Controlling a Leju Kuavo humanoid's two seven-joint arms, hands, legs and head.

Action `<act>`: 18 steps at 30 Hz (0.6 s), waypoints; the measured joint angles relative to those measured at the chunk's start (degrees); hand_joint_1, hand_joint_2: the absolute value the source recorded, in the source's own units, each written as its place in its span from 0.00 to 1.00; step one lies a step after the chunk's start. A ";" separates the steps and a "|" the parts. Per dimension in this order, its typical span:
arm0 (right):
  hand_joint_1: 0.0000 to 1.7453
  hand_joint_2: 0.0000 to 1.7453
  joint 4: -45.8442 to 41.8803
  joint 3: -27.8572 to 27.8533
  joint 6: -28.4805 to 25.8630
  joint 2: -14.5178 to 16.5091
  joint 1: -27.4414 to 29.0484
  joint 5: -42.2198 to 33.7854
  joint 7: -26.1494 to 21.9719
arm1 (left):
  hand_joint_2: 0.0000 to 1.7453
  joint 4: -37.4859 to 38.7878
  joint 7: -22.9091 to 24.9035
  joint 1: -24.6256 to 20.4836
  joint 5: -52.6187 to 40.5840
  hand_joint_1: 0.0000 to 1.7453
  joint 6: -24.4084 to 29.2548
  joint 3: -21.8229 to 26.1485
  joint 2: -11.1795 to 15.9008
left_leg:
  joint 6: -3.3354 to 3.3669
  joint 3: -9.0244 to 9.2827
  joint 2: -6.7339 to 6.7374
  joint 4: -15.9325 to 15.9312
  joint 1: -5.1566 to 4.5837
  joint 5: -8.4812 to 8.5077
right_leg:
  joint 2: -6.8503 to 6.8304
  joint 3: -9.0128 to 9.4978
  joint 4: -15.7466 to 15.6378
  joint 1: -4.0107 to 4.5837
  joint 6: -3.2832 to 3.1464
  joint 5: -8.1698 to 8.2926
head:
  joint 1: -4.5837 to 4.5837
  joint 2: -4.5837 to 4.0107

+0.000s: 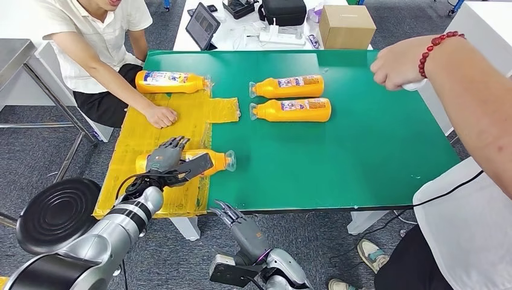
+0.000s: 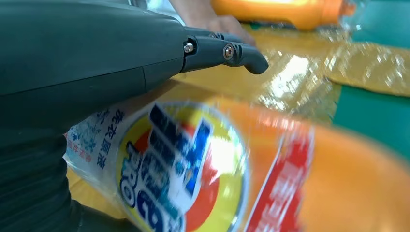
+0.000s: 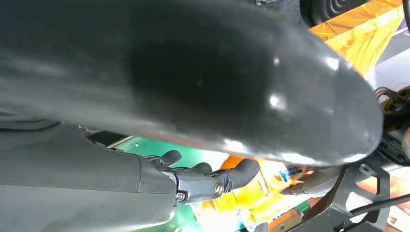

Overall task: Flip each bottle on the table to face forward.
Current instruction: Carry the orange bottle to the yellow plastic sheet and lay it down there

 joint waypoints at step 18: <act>0.00 0.00 5.48 -1.22 -2.78 1.29 -0.56 -0.65 -1.72 | 1.00 0.65 -3.38 -1.29 0.37 0.00 -5.76 0.04 -1.98 | 0.01 0.01 -0.15 0.00 -0.07 0.00 | -0.03 0.03 -0.02 -0.07 0.00 -0.01 | 0.00 0.00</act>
